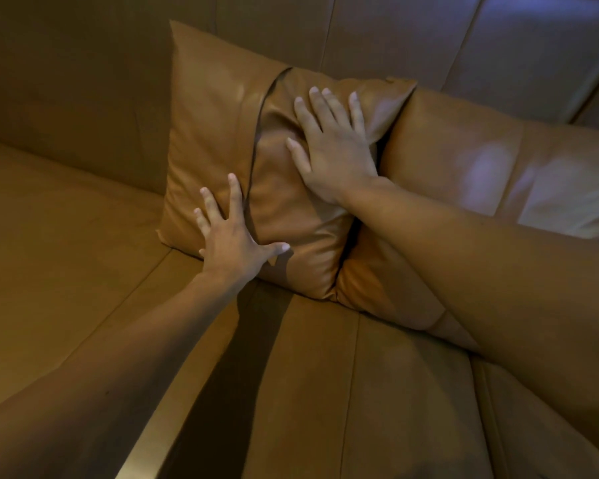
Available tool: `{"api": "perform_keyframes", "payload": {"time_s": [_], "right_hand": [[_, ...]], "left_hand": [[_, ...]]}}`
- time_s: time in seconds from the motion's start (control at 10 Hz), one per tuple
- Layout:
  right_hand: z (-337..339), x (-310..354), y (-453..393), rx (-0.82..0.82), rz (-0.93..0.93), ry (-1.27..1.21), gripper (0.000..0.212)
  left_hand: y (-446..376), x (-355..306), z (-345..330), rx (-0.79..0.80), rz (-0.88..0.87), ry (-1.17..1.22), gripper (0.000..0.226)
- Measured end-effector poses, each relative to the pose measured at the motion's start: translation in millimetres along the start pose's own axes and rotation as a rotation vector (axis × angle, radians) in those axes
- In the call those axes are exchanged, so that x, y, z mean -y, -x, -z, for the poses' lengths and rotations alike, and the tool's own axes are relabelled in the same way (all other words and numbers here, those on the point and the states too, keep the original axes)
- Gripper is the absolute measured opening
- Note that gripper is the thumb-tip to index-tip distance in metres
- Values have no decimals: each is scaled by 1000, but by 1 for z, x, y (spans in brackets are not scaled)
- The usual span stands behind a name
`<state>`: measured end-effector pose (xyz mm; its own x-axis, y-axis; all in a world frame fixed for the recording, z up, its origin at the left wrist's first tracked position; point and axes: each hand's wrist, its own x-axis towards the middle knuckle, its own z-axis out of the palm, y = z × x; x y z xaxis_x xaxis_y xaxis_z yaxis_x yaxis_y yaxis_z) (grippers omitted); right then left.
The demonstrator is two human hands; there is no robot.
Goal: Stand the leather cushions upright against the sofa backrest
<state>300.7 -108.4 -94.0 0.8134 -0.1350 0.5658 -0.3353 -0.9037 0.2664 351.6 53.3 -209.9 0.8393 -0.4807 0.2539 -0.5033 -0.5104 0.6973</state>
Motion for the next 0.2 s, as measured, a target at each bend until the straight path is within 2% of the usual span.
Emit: {"api": "perform_keyframes", "payload": {"time_s": [0.2], "right_hand": [[26, -1, 35, 31, 9, -23, 61]], "left_hand": [[12, -26, 9, 14, -13, -28, 135]]}}
